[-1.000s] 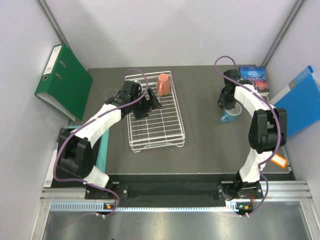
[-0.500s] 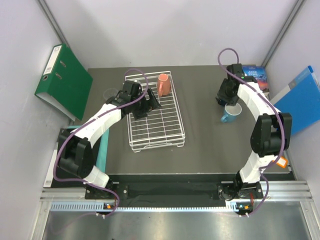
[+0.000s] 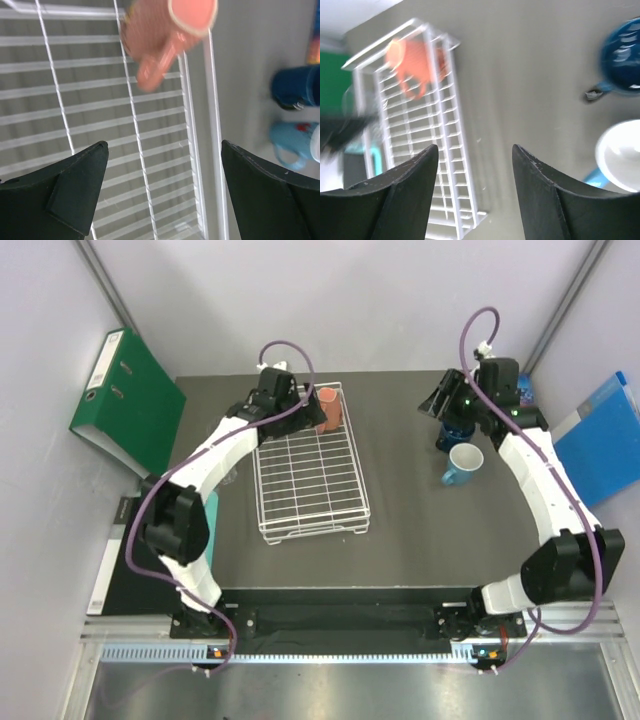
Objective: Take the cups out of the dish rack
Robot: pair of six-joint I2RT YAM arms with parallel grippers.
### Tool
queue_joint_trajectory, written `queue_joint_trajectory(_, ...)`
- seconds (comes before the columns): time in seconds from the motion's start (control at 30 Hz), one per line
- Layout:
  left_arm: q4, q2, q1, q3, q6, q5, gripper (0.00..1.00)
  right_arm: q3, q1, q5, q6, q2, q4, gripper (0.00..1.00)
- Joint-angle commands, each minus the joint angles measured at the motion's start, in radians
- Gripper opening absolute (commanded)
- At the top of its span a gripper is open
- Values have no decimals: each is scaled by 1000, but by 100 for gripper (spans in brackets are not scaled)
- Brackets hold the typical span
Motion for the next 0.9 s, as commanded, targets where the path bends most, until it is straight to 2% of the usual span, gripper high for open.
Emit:
queue_joint_trajectory(0.0, 34, 151, -6, 149, 193, -156, 99, -117, 43, -167, -29, -86, 176, 60)
queue_joint_trajectory(0.07, -9, 231, -6, 244, 283, -171, 99, -153, 60, -193, -31, -118, 205, 60)
queue_joint_trajectory(0.3, -6, 345, -6, 339, 441, -153, 98, -145, 114, -242, -37, -165, 200, 60)
queue_joint_trajectory(0.43, -2, 373, -6, 381, 471, -167, 96, -160, 144, -251, -16, -176, 211, 60)
queue_joint_trajectory(0.7, 98, 371, -20, 338, 478, -178, 95, -229, 149, -311, 46, -181, 274, 59)
queue_joint_trajectory(0.77, 95, 387, -25, 344, 472, -162, 91, -234, 147, -309, 46, -181, 275, 59)
queue_joint_trajectory(0.87, 95, 408, -34, 344, 471, -151, 80, -237, 150, -300, 41, -187, 269, 59)
